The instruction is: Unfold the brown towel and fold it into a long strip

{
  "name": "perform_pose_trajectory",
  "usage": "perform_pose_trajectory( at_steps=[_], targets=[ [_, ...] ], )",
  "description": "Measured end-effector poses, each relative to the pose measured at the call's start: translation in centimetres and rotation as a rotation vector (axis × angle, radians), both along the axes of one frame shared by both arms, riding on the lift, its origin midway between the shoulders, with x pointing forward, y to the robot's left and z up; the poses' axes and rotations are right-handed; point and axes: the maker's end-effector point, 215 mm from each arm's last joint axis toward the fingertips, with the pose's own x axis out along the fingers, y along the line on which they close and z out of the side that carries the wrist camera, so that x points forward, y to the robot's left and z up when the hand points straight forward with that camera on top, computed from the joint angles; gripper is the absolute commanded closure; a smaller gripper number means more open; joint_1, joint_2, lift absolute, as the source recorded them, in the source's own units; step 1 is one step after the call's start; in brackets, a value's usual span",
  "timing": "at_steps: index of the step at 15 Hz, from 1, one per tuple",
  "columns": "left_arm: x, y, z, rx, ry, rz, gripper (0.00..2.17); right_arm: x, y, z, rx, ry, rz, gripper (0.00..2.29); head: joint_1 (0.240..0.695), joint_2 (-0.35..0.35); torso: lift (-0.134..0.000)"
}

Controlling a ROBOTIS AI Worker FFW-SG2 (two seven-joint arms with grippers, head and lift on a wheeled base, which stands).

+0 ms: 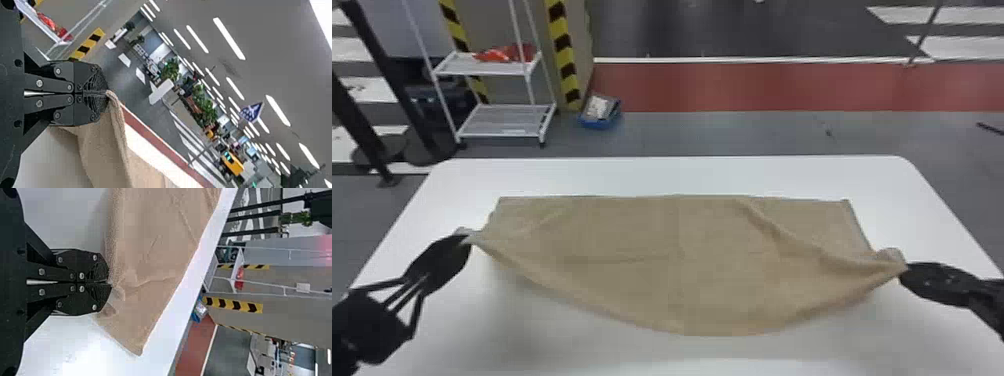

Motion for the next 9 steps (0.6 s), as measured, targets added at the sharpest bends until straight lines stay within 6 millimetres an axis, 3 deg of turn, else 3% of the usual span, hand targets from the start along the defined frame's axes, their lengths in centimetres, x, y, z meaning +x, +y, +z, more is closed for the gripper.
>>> perform_pose_trajectory(
  at_steps=[3,5,9],
  targets=[
    [-3.4,0.7,-1.3,0.063,0.003,-0.046,1.62,-3.4,-1.8,-1.1,-0.03,0.031,0.023,2.26,0.695,-0.029,-0.126],
    [-3.7,1.6,-1.5,0.076,0.01,-0.04,1.62,-4.3,-2.0,-1.0,-0.033,0.04,0.038,2.26,0.695,-0.019,-0.126],
    [-2.5,2.7,-0.7,0.093,0.013,-0.031,1.62,-4.1,-2.3,0.0,-0.056,0.053,0.019,2.26,0.695,-0.009,-0.126]
  ],
)
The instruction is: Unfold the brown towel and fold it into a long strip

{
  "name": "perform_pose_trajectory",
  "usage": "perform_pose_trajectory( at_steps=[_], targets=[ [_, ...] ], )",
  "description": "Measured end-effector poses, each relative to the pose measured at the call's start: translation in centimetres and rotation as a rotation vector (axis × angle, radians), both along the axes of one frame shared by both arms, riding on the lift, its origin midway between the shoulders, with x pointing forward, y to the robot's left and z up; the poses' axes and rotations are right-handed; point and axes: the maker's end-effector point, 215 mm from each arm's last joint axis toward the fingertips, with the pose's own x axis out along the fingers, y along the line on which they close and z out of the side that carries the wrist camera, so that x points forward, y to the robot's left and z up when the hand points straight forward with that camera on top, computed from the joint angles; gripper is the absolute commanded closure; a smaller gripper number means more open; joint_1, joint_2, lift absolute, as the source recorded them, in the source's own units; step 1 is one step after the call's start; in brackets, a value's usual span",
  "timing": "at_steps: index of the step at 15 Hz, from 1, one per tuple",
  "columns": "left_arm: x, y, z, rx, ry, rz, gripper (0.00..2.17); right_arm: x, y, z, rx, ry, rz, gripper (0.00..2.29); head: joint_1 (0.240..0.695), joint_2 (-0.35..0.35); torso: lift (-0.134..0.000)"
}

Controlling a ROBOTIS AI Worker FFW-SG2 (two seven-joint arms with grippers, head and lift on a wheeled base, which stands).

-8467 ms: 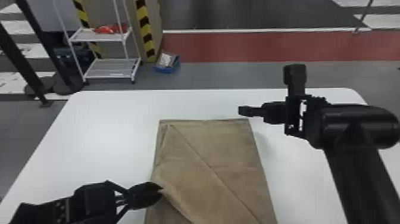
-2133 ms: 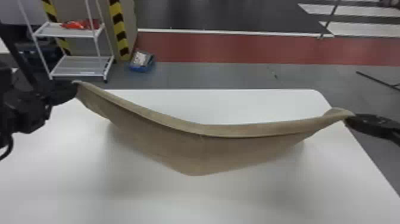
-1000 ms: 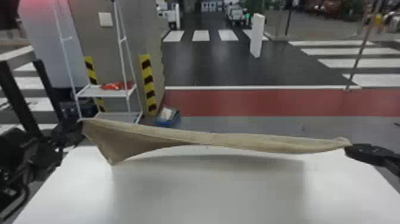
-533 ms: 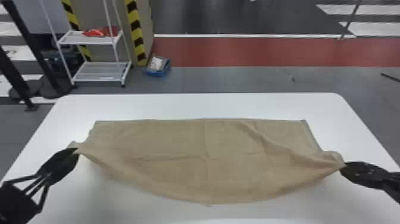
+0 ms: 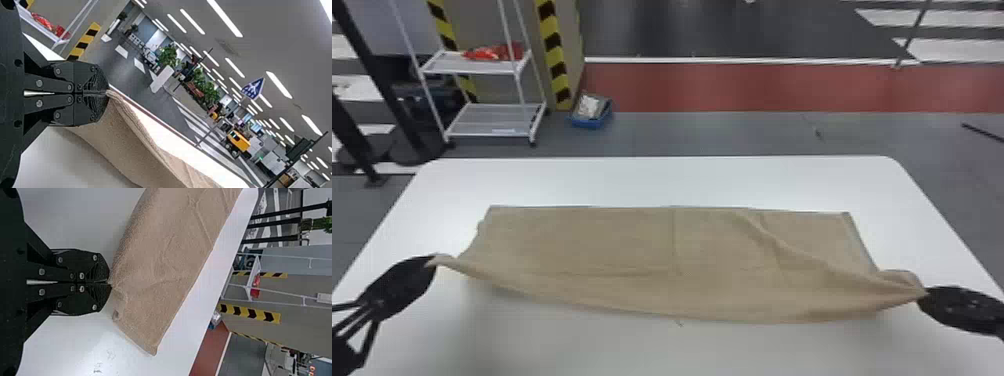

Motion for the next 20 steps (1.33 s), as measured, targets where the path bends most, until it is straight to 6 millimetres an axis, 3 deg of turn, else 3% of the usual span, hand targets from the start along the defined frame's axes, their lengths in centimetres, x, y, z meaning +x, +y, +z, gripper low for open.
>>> perform_pose_trajectory(
  at_steps=[4,5,6,7,8,9,14,20],
  targets=[
    [0.8,0.0,-0.1,0.018,0.023,-0.01,1.62,-0.8,0.2,-1.7,-0.086,0.059,0.006,2.25,0.695,-0.004,-0.126],
    [0.9,0.0,-0.1,0.018,0.026,-0.011,1.62,-1.0,0.4,-2.2,-0.108,0.075,0.012,2.16,0.695,-0.003,-0.126],
    [0.9,-0.1,-0.2,0.018,0.028,-0.011,1.62,-1.3,0.6,-2.7,-0.13,0.088,0.02,1.8,0.695,-0.001,-0.126],
    [0.9,0.0,-0.2,0.019,0.028,-0.011,1.62,-1.5,0.8,-3.0,-0.148,0.096,0.026,0.89,0.695,0.002,-0.126],
    [0.9,0.0,-0.2,0.019,0.029,-0.012,1.62,-1.5,0.9,-3.0,-0.161,0.098,0.029,0.2,0.695,0.007,-0.126],
    [0.9,0.0,-0.2,0.02,0.029,-0.013,1.62,-1.6,1.0,-2.9,-0.173,0.1,0.029,0.01,0.695,0.008,-0.126],
    [0.8,0.1,-0.3,0.025,0.035,-0.016,1.62,-2.2,1.4,-2.8,-0.325,0.109,0.069,0.05,0.695,0.016,-0.126],
    [0.6,0.1,-0.5,0.028,0.043,-0.022,1.62,-3.2,1.7,-4.7,-0.533,0.164,0.163,0.14,0.695,0.021,-0.126]
  ],
)
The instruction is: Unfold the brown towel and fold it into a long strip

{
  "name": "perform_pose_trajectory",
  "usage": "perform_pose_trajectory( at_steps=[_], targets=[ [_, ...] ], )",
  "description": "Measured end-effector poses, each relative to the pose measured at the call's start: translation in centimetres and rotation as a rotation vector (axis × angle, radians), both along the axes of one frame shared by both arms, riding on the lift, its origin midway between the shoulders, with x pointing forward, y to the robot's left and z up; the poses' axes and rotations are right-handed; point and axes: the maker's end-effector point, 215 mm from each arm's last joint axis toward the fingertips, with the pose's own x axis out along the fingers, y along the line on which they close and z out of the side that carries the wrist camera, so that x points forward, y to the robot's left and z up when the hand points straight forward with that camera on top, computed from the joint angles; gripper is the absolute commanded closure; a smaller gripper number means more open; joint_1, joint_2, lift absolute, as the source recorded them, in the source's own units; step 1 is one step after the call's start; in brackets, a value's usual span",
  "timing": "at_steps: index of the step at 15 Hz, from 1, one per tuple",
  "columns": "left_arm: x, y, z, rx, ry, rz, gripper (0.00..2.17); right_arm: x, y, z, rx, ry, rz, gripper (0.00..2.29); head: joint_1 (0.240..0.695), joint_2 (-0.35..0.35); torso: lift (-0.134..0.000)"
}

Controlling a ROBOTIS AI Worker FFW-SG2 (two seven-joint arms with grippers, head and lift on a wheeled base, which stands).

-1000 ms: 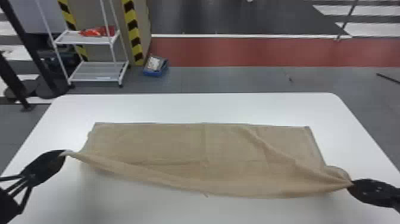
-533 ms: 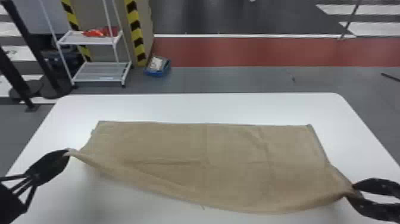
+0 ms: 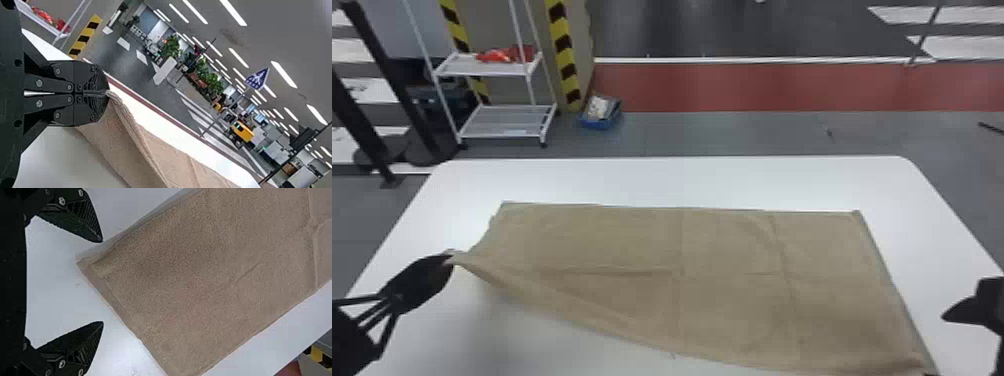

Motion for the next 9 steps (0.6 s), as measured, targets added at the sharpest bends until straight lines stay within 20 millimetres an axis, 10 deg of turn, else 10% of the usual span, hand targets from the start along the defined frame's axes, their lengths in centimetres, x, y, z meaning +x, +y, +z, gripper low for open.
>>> perform_pose_trajectory(
  at_steps=[6,9],
  targets=[
    [-0.1,-0.2,-0.2,0.002,0.007,-0.009,1.62,0.4,-0.3,-3.5,-0.156,0.094,0.068,0.51,0.695,0.014,-0.126],
    [0.0,-0.3,-0.2,0.003,0.006,-0.01,1.62,1.3,0.5,-4.5,-0.155,0.112,0.087,1.69,0.695,0.024,-0.126]
  ],
)
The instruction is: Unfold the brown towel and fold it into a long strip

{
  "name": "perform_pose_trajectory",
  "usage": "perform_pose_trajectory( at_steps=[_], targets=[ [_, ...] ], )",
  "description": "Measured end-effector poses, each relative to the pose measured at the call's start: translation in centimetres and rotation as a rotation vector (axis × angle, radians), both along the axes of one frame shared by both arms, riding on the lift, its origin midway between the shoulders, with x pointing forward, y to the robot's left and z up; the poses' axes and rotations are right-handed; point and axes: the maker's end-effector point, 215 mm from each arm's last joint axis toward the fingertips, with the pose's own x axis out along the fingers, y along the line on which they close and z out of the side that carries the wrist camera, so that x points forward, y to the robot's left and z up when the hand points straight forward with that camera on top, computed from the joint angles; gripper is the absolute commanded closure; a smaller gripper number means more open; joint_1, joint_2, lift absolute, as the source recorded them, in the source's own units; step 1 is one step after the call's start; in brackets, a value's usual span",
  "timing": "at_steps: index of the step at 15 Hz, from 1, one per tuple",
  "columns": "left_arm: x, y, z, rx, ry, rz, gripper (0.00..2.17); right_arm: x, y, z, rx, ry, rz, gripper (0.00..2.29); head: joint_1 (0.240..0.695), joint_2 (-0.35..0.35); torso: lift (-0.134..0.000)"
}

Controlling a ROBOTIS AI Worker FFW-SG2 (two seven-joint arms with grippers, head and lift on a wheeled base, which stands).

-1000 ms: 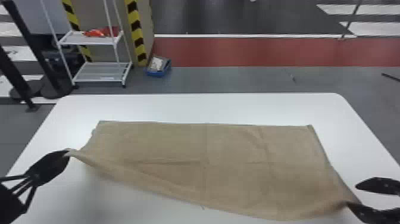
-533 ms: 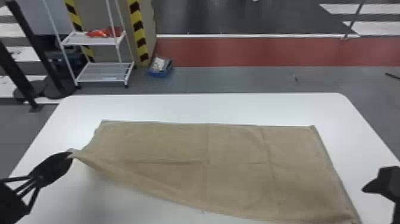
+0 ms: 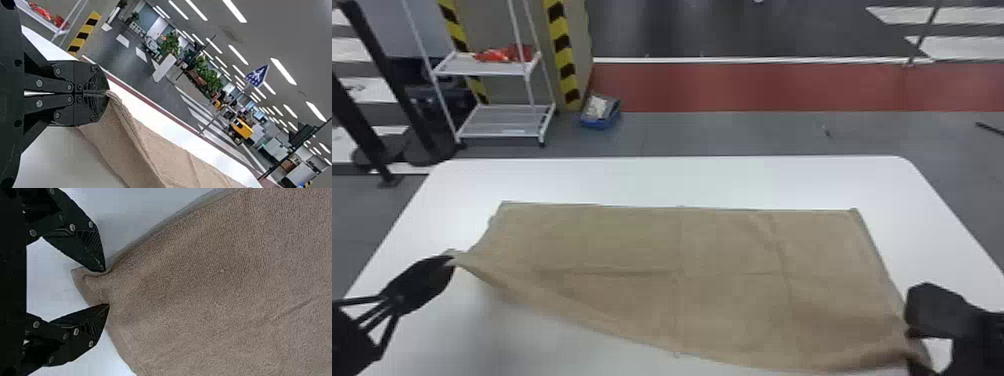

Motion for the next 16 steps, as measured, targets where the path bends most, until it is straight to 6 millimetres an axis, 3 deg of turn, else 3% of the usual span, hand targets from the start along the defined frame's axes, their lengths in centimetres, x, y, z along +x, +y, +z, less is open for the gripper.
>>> perform_pose_trajectory(
  at_steps=[1,2,5,12,16],
  targets=[
    [0.0,0.1,0.0,0.001,0.001,0.0,1.62,0.2,0.5,0.1,0.014,-0.004,0.008,1.93,0.695,0.03,-0.126],
    [0.0,0.1,0.0,0.002,0.001,0.001,1.62,0.4,0.9,0.4,0.033,-0.011,0.014,2.02,0.695,0.036,-0.126],
    [0.0,0.3,0.1,0.005,0.0,0.001,1.62,1.2,1.2,2.9,0.124,-0.07,0.008,2.02,0.695,0.048,-0.126],
    [0.3,-0.2,1.3,0.034,-0.005,-0.026,1.62,2.2,-2.8,8.5,0.252,-0.192,-0.108,2.02,0.695,-0.016,-0.126],
    [3.4,0.6,0.8,0.063,0.083,0.019,1.62,4.6,-4.8,11.1,0.369,-0.228,-0.267,2.02,0.695,-0.033,-0.126]
  ],
)
